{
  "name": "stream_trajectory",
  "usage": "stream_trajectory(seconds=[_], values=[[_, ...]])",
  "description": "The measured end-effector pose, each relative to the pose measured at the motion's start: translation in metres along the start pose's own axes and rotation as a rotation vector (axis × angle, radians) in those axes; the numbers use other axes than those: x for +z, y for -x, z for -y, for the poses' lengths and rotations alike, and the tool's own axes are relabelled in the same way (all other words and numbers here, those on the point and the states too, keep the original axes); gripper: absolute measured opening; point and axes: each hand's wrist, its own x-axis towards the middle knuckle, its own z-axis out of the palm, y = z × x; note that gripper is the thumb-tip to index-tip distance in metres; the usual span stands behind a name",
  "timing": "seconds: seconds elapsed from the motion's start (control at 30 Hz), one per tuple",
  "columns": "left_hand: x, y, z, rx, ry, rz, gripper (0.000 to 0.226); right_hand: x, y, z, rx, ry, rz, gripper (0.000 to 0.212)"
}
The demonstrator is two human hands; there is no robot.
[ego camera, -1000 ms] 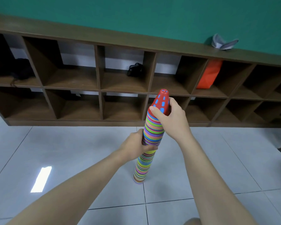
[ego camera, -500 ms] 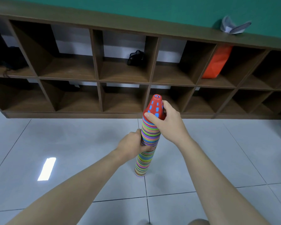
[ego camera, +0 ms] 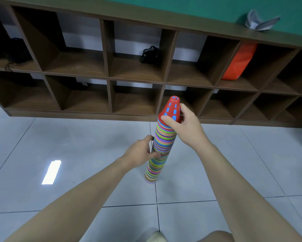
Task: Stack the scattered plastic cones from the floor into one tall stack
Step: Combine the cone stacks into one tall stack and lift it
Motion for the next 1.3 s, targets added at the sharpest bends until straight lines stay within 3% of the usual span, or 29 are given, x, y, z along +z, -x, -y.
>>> stream_trajectory(seconds=[0.2,0.33,0.53,1.03,1.23,1.3], values=[[0.003,0.014,0.049,-0.113,0.03,0.058,0.083,0.001,-0.002,-0.004,0.004,0.017,0.007,0.063],[0.011,0.024,0.098,-0.241,0.104,0.093,0.069,0.0,-0.007,-0.007,-0.041,-0.02,-0.017,0.047],[0.055,0.029,0.145,-0.346,0.202,0.189,0.056,-0.011,-0.017,-0.02,-0.06,-0.064,-0.032,0.042],[0.146,-0.024,0.157,-0.41,0.32,0.262,0.063,-0.058,-0.013,-0.049,0.053,-0.159,-0.129,0.026],[0.165,-0.036,0.16,-0.49,0.44,0.276,0.086,-0.068,-0.008,-0.063,0.068,-0.176,-0.18,0.021],[0.171,-0.04,0.16,-0.523,0.442,0.273,0.076,-0.072,-0.006,-0.067,0.075,-0.189,-0.191,0.029]])
